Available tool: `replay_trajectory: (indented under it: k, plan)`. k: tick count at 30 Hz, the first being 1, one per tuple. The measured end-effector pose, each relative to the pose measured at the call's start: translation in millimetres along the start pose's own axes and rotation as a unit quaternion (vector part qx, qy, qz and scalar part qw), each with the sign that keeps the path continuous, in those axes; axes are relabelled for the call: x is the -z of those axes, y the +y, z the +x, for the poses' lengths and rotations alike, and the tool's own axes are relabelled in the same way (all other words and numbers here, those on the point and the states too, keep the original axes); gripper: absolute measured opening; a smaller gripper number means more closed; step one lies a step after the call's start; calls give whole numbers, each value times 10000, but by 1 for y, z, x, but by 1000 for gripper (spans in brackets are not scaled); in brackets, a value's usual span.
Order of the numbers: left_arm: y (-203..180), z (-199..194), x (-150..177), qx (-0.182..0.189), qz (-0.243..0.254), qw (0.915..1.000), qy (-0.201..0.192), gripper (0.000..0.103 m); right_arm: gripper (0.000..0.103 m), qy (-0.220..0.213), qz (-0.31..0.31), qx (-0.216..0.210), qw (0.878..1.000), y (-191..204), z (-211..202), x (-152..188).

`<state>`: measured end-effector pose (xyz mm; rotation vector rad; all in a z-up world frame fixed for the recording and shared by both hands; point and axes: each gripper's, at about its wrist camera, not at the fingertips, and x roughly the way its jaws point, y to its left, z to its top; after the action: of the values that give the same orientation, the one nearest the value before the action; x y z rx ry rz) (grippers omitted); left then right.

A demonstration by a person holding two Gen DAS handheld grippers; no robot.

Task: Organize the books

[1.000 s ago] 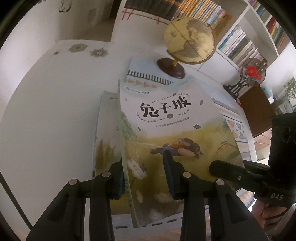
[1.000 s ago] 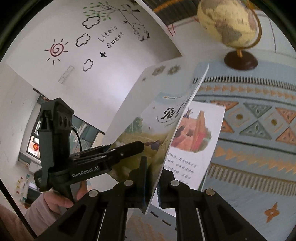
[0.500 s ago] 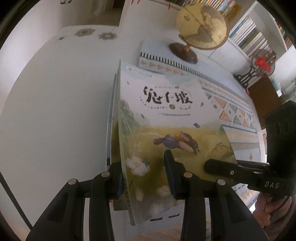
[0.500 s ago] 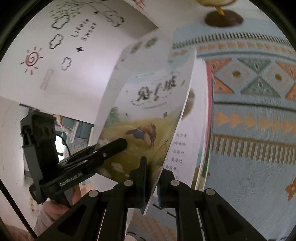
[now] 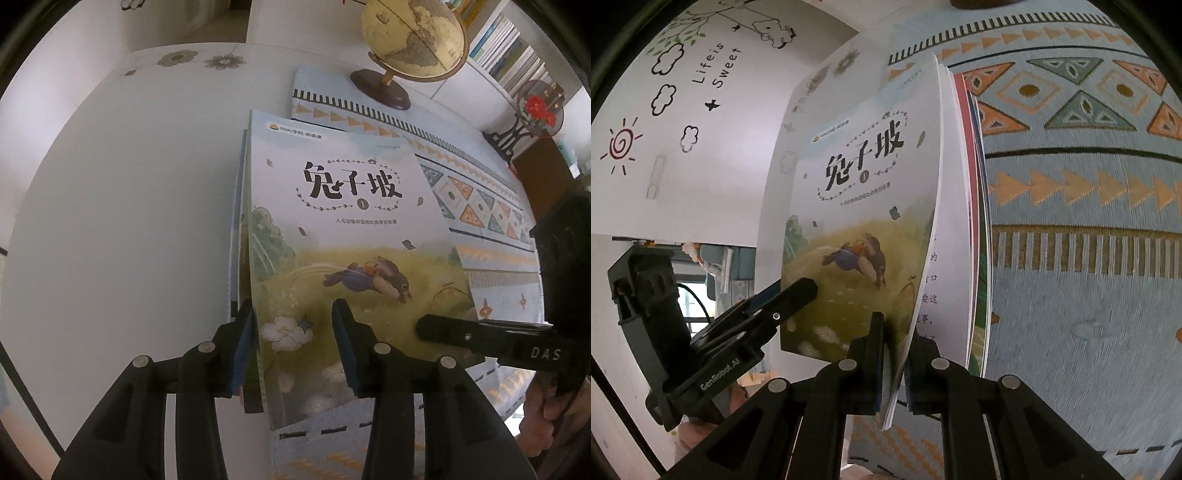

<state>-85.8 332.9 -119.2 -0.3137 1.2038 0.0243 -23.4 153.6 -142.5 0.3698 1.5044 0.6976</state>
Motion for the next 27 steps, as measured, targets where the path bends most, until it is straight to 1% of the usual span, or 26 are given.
replay_trajectory:
  k: [3, 4, 6, 10, 16, 22, 25, 27]
  plan:
    - [-5, -1, 1, -371, 82, 9993, -23, 41, 12, 10, 18, 4, 10000, 0, -2, 1]
    - [-6, -2, 1, -422, 118, 9990, -26, 41, 12, 36, 17, 2, 10000, 1, 0, 1]
    - [-10, -6, 1, -440, 146, 9989, -54, 41, 15, 74, 41, 18, 10000, -1, -2, 0]
    - [-21, -15, 2, -598, 295, 9976, -173, 41, 16, 26, 73, 114, 9999, -8, -13, 5]
    - [-42, -27, -3, -671, 373, 9965, -319, 41, 16, -326, 87, 253, 9991, -18, -48, 9]
    - [-73, -42, -13, -737, 311, 9953, -555, 42, 16, -686, 95, 859, 9939, -45, -95, 21]
    - [-95, -51, -15, -695, 349, 9945, -704, 42, 16, -973, 104, 1114, 9889, -58, -128, 28]
    - [-114, -59, -18, -772, 455, 9928, -793, 42, 16, -1212, 31, 1296, 9841, -66, -156, 33]
